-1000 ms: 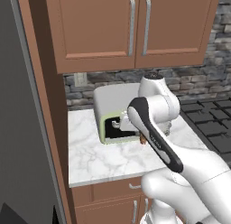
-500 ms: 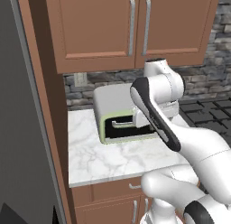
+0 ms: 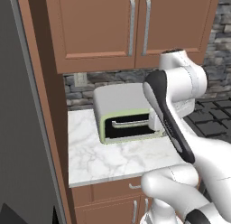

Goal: Store the kebab skewer in the freezer for long-term storage. Close the freezer door after placing the cooked food.

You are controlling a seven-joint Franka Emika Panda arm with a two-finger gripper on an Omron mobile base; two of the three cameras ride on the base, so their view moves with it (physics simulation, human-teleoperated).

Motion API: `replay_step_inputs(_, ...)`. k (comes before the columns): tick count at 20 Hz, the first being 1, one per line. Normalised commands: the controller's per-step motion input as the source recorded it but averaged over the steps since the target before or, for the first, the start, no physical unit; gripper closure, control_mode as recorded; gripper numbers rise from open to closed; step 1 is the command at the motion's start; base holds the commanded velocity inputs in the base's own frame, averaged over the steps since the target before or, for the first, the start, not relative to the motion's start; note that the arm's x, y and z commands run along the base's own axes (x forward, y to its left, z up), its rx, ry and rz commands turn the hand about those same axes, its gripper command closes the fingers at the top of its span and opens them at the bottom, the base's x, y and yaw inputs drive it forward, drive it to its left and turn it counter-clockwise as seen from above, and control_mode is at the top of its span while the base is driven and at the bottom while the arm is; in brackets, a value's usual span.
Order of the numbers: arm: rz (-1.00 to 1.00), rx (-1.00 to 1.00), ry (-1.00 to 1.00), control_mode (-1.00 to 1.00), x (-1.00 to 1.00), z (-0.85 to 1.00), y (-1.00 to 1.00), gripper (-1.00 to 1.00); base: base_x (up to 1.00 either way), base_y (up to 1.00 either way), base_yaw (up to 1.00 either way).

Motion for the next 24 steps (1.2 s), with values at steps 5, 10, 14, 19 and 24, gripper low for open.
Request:
replay_step_inputs(5, 0.04, 0.00, -0.01, -1.00, -0.37, 0.54, 0.00, 1.00, 0.00, 0.00, 0.00)
replay_step_inputs(10, 0.04, 0.06, 0.00, -1.00, -0.42, 0.24, -0.03, 1.00, 0.00, 0.00, 0.00)
replay_step_inputs(14, 0.13, 0.08, -0.04, -1.00, -0.49, 0.00, -0.11, 1.00, 0.00, 0.00, 0.00)
replay_step_inputs(19, 0.20, -0.02, -0.12, -1.00, -0.27, 0.00, -0.11, 1.00, 0.00, 0.00, 0.00)
replay_step_inputs(24, 0.21, -0.10, -0.03, -1.00, -0.12, 0.00, -0.10, 1.00, 0.00, 0.00, 0.00)
